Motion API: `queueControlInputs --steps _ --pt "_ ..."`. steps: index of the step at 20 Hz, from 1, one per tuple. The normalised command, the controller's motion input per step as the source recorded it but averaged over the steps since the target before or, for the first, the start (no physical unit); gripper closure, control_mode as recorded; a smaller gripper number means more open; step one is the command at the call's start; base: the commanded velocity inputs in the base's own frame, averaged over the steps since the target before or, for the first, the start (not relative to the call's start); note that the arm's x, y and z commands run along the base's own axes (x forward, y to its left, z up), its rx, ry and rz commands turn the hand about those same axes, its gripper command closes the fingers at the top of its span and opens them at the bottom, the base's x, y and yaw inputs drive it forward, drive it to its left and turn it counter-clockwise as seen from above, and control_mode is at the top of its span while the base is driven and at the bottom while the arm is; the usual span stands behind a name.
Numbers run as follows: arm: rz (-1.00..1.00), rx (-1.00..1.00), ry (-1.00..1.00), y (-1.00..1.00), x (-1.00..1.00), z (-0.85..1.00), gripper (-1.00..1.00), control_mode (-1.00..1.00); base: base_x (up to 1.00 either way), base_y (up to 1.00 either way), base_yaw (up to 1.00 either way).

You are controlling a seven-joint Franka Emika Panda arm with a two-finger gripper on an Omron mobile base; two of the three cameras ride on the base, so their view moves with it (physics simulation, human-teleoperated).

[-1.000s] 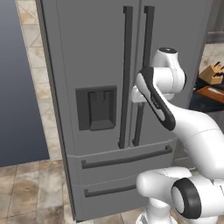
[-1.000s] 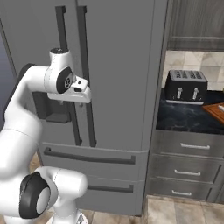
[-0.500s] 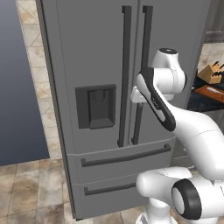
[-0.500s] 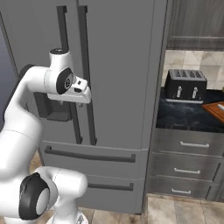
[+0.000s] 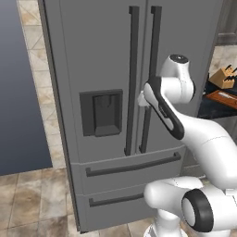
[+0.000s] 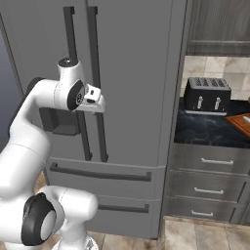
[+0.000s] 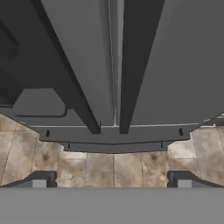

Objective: Retrieve a lemon from the fridge and place it on the cutting board with the fish.

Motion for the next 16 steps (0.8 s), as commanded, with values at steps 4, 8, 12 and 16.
queueControlInputs --steps 4,8,12,16 --pt "-0.05 -0.01 0.01 -0.02 0.02 0.13 -1.0 -1.0 0.0 0.0 0.0" --pt "-0.06 0.0 -0.08 -0.33 0.58 0.0 -1.0 -1.0 0.0 0.0 0.0" --pt "-0.01 0.0 -0.02 -0.06 0.59 0.0 -1.0 -1.0 0.0 0.0 0.0" --pt "0.0 0.0 0.0 0.0 0.47 0.0 -1.0 -1.0 0.0 0.0 0.0"
